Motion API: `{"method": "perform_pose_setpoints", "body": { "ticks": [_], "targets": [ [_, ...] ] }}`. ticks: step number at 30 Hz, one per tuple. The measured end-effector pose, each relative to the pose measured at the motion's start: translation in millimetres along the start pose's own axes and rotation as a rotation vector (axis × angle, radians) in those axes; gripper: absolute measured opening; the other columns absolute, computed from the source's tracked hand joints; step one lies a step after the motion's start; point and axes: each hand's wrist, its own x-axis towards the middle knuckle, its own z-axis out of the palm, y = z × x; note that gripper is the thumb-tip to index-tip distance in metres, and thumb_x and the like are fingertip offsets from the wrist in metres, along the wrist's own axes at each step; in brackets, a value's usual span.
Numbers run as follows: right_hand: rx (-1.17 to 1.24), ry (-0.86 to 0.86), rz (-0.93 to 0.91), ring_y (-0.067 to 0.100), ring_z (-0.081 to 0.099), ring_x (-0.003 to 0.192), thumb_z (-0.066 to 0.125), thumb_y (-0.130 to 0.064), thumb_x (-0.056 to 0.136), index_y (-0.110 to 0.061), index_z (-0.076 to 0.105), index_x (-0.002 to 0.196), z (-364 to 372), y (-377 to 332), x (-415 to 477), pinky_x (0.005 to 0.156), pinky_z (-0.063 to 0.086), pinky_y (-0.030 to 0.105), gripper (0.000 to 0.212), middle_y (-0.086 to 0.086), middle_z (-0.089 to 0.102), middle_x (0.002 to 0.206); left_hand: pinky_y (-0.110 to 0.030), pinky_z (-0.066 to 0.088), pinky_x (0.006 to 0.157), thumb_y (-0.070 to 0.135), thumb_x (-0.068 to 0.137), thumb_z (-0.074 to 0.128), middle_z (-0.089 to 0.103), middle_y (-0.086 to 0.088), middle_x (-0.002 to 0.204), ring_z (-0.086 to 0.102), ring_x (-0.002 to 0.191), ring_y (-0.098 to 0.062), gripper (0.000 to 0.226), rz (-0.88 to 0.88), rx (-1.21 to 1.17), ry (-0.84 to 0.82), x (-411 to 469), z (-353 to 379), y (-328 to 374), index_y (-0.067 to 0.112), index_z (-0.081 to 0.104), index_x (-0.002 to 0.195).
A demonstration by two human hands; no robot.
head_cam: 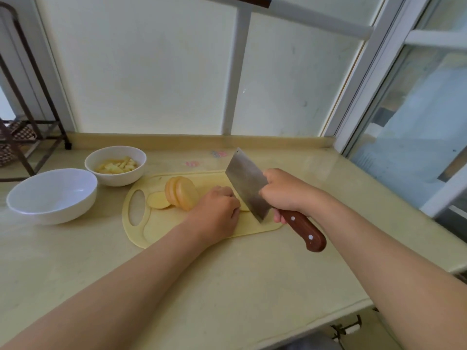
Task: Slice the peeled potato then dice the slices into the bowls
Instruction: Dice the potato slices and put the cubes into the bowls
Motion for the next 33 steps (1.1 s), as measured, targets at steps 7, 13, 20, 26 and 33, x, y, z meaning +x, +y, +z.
{"method": "perform_pose_setpoints", "body": {
  "ticks": [7, 13, 20, 26, 33],
  "targets": [
    [0.023, 0.019, 0.013, 0.033, 0.063, 0.053, 0.041, -0.006, 0.088, -0.011, 0.05, 0.104, 1.4, 4.1, -4.7, 0.045, 0.049, 0.03, 0.019, 0.025, 0.063, 0.074, -0.038, 0.05, 0.066, 0.019, 0.084, 0.049, 0.062, -0.007, 0.075, 0.055, 0.072, -0.028, 0.027, 0.009, -0.015, -0.018, 0.9, 1.5, -3.4, 0.007, 0.068, 0.069],
    [0.025, -0.005, -0.006, 0.033, 0.062, 0.053, 0.041, -0.007, 0.089, -0.013, 0.051, 0.105, 6.5, 0.1, -7.8, 0.045, 0.049, 0.031, 0.019, 0.035, 0.068, 0.087, -0.033, 0.048, 0.066, 0.011, 0.083, 0.058, 0.063, -0.007, 0.074, 0.056, 0.069, -0.029, 0.019, 0.029, -0.031, 0.005, 0.9, 0.1, -2.7, 0.007, 0.065, 0.066],
    [-0.048, -0.038, 0.019, 0.025, 0.057, 0.04, 0.037, -0.006, 0.088, -0.014, 0.048, 0.118, 3.7, 2.1, -20.5, 0.044, 0.049, 0.029, 0.033, 0.013, 0.06, 0.046, -0.036, 0.05, 0.069, 0.01, 0.085, 0.061, 0.065, -0.009, 0.08, 0.058, 0.075, -0.03, 0.015, 0.046, -0.035, 0.019, 0.9, 0.5, -4.4, 0.007, 0.07, 0.074],
    [-0.122, -0.086, 0.037, 0.025, 0.058, 0.044, 0.035, -0.009, 0.092, -0.013, 0.045, 0.124, 0.5, 1.9, -34.9, 0.047, 0.052, 0.031, 0.033, 0.012, 0.06, 0.046, -0.039, 0.05, 0.072, 0.01, 0.087, 0.061, 0.065, -0.009, 0.084, 0.059, 0.08, -0.032, 0.015, 0.05, -0.048, 0.032, 1.2, 3.4, -6.5, 0.007, 0.072, 0.078],
    [-0.106, -0.023, 0.017, 0.027, 0.053, 0.039, 0.038, -0.006, 0.087, -0.009, 0.046, 0.104, 12.0, -16.9, -4.6, 0.047, 0.051, 0.032, 0.02, 0.014, 0.057, 0.044, -0.04, 0.054, 0.065, 0.008, 0.081, 0.064, 0.066, -0.012, 0.079, 0.062, 0.074, -0.034, 0.012, 0.051, -0.025, 0.057, 3.5, 5.7, -8.6, 0.004, 0.073, 0.075]
  ]
}}
